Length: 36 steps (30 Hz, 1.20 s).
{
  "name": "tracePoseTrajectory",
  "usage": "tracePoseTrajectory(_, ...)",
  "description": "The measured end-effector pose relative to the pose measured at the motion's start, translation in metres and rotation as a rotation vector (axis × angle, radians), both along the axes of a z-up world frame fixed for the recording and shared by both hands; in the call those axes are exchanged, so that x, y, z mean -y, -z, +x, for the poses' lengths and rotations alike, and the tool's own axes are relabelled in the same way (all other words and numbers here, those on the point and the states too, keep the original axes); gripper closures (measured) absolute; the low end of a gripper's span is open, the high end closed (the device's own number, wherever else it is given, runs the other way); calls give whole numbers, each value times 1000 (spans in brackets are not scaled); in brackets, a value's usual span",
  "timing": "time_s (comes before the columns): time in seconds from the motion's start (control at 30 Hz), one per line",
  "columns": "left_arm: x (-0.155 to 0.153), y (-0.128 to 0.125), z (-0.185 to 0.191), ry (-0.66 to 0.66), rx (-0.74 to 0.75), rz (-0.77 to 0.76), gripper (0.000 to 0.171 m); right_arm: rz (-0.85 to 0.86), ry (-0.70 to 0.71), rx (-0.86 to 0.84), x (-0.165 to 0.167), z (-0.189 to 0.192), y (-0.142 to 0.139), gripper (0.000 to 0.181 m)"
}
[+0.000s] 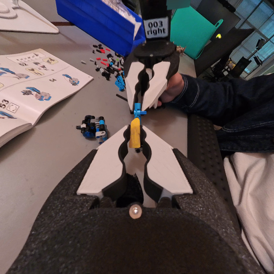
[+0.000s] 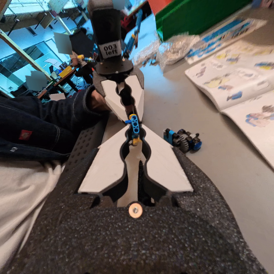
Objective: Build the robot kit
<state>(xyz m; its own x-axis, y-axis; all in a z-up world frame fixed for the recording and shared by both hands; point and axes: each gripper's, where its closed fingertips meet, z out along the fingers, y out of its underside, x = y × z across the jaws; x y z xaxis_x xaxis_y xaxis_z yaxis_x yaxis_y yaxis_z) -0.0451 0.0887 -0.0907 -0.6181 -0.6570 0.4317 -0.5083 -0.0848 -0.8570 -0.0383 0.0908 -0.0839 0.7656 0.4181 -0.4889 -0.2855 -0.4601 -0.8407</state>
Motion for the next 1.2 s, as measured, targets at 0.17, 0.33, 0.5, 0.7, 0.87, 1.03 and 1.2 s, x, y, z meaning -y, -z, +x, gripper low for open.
tracePoseTrajectory(0.17,-37,-54,9,-141,103,-397,160,156,19,-135,1,7,-31,148)
tracePoseTrajectory(0.33,-40,-69,16,-169,125,-588,160,170,-23,-335,-4,-3,-43,144)
tracePoseTrajectory(0.5,-24,-65,22,-153,118,-570,160,220,74,-329,-2,20,-52,154)
tracePoseTrajectory(0.7,-10,-60,26,-144,114,-524,160,190,55,-317,-3,14,-46,169)
tracePoseTrajectory(0.87,-9,-57,27,-163,127,-459,160,139,81,-200,-3,15,-40,170)
tracePoseTrajectory(1.03,-6,-57,25,-160,153,-396,160,124,103,-200,-3,17,-39,169)
tracePoseTrajectory(1.2,-8,-59,23,-146,163,-338,160,156,72,-210,-1,15,-42,166)
